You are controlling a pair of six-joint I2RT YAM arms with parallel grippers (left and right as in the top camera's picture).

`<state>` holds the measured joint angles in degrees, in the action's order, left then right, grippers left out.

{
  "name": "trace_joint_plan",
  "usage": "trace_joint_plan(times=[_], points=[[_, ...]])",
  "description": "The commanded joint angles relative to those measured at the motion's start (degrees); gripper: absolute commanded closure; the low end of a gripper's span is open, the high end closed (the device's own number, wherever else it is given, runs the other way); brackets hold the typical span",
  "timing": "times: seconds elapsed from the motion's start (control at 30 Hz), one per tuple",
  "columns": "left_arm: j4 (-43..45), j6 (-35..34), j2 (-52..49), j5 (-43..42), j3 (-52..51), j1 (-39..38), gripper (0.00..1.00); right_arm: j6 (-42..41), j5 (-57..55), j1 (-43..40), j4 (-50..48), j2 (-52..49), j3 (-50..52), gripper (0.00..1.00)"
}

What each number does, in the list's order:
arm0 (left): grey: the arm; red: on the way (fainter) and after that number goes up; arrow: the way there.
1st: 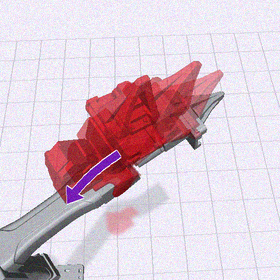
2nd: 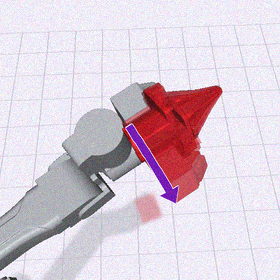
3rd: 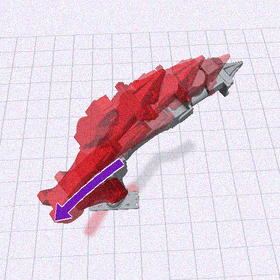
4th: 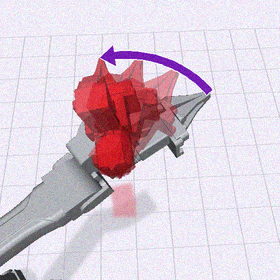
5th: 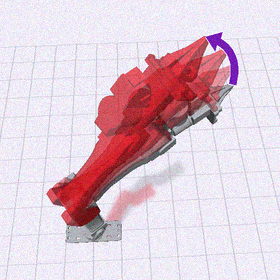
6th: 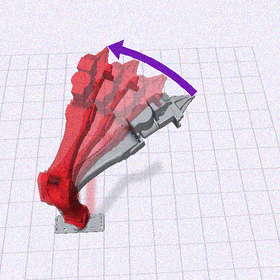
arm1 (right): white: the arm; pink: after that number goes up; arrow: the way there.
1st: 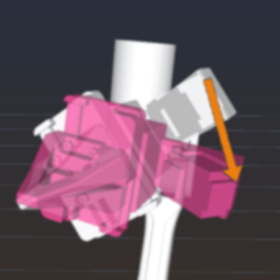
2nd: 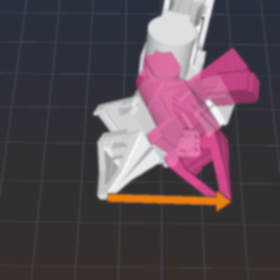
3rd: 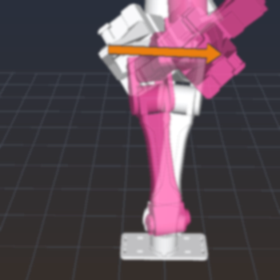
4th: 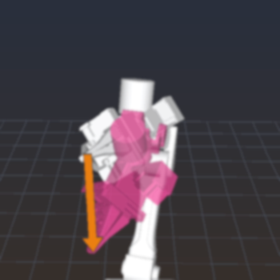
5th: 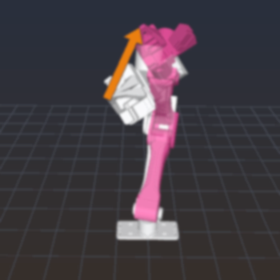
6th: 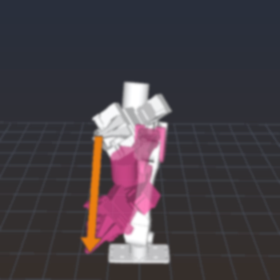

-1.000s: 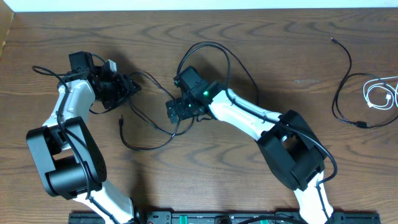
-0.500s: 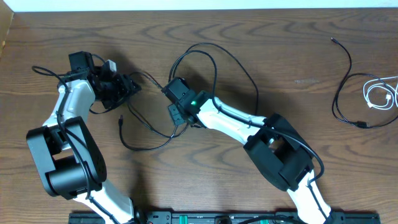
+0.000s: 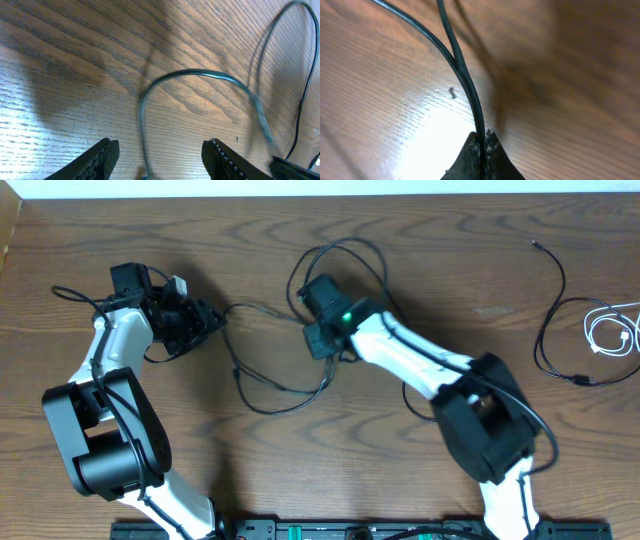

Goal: Untangle cables

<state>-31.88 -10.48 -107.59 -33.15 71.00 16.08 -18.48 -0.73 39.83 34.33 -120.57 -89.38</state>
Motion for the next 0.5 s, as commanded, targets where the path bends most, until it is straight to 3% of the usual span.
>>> trace_joint_plan(times=[0.0, 0.47], points=[[0.0, -0.1, -0.6, -0.7, 0.3, 0.2, 0.41, 3.8, 0.9, -0.7, 2.8, 3.9, 0.0, 0.99], [0.0, -0.1, -0.6, -0.7, 0.3, 0.2, 0.40, 7.8, -5.0, -3.2, 10.4, 3.5, 0.0, 0.99]])
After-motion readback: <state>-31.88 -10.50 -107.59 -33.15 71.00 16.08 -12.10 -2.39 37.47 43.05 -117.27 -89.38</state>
